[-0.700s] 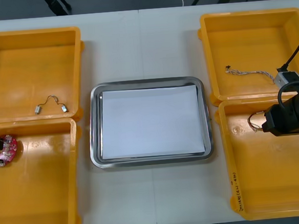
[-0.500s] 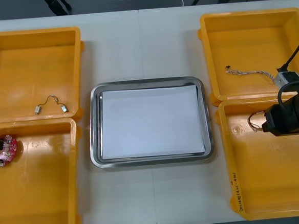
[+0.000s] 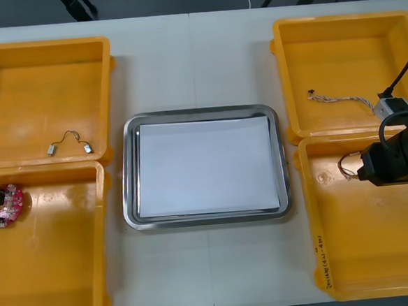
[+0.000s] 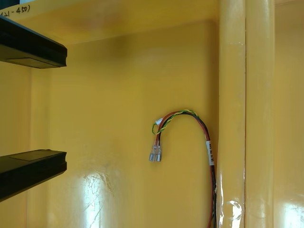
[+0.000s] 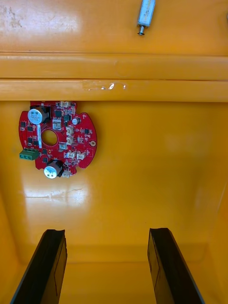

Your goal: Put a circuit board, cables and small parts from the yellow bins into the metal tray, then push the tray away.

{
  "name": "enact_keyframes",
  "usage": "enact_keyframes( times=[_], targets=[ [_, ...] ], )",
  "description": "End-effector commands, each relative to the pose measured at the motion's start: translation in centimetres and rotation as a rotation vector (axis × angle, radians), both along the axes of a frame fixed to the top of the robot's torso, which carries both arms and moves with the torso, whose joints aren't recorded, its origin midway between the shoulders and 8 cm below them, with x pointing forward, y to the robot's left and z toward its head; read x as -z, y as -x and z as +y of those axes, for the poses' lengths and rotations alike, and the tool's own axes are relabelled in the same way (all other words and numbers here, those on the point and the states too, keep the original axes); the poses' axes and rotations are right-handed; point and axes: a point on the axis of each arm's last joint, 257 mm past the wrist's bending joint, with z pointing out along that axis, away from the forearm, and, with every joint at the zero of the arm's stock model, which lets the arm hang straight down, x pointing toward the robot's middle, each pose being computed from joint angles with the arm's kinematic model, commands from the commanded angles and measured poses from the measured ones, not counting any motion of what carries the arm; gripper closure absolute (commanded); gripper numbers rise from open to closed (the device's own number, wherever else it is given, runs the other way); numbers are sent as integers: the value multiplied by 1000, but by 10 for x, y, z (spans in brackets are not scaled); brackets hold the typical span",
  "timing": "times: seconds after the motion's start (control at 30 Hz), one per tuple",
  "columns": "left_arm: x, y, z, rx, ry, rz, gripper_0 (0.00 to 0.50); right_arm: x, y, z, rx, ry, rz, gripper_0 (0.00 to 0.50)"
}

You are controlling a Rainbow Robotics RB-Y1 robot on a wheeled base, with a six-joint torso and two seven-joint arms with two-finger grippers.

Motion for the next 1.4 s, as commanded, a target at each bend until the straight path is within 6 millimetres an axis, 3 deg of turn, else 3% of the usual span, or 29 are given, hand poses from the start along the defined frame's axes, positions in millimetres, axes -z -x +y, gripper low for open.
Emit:
enact_keyframes(
  times=[0.03, 1.4],
  targets=[
    [-8, 4, 7, 82, -58, -10, 0, -13, -3, -14, 3, 37, -43, 0],
    [-8, 4, 7, 82, -58, -10, 0, -13, -3, -14, 3, 37, -43, 0]
  ],
)
